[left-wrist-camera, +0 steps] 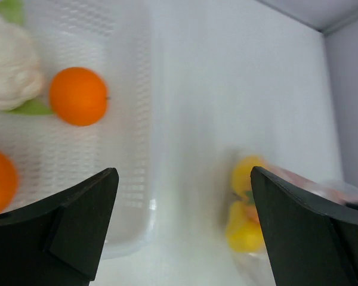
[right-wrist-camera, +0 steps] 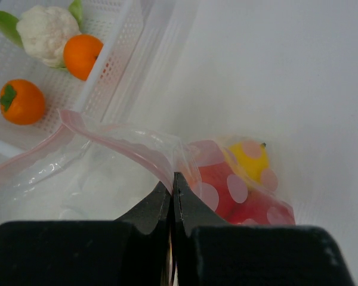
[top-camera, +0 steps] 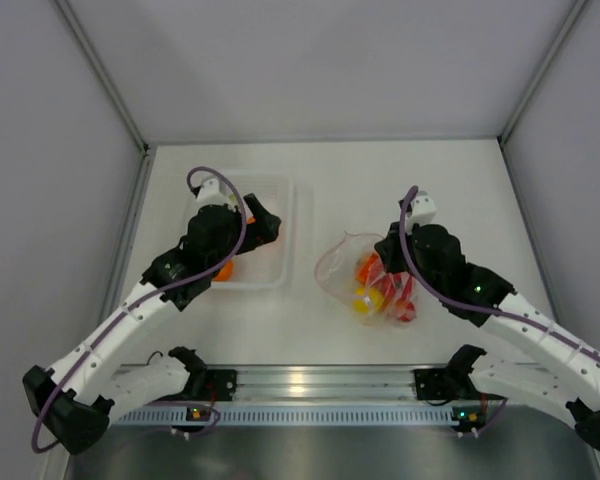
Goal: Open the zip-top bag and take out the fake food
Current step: Pick up the fake fruit from the zipper food storage bag.
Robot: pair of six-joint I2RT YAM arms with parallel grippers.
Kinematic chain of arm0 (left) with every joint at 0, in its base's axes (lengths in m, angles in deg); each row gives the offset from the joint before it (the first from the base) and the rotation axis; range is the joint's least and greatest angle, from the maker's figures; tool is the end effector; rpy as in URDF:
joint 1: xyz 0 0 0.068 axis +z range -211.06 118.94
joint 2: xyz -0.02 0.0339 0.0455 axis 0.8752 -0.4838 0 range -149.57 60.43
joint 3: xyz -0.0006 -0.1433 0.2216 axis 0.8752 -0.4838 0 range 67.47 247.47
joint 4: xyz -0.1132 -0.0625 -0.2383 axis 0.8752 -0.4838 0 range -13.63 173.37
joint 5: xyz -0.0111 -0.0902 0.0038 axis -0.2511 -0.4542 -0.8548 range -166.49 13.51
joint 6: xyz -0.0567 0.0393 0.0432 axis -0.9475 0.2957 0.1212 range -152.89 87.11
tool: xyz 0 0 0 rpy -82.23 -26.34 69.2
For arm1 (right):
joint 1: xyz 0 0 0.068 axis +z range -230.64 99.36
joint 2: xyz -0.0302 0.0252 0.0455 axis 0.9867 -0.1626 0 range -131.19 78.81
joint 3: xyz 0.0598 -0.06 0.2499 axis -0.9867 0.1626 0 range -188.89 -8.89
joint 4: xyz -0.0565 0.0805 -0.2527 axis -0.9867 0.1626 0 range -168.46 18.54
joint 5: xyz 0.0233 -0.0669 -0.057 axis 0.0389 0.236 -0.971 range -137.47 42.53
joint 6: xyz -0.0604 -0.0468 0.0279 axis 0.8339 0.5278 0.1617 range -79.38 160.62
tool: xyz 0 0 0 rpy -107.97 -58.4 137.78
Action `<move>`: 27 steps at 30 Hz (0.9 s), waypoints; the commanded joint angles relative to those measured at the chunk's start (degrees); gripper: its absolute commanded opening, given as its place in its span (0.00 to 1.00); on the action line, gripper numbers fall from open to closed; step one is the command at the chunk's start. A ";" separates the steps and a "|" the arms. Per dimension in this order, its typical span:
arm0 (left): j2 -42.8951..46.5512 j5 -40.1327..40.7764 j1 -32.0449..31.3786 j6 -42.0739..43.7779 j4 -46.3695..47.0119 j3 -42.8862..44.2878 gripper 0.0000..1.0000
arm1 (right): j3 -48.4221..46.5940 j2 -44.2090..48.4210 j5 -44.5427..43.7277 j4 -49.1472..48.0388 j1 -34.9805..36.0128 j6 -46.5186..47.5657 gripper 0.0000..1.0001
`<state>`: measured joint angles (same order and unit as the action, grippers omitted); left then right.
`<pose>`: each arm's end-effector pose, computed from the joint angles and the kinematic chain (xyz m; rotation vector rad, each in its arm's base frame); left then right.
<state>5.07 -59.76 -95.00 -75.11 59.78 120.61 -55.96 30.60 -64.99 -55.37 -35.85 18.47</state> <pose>0.2272 -0.1283 0.3115 -0.3344 2.0171 -0.5518 0.1820 0.1509 0.3003 -0.1963 1.9917 0.4541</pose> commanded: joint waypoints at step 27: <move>-30.08 -2.68 -29.87 7.94 13.40 17.78 0.61 | 3.73 0.92 3.63 -6.04 -7.52 -1.05 0.00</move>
<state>-24.72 -66.62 -123.15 -69.14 74.51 136.44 -52.36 29.92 -61.23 -58.94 -40.68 16.02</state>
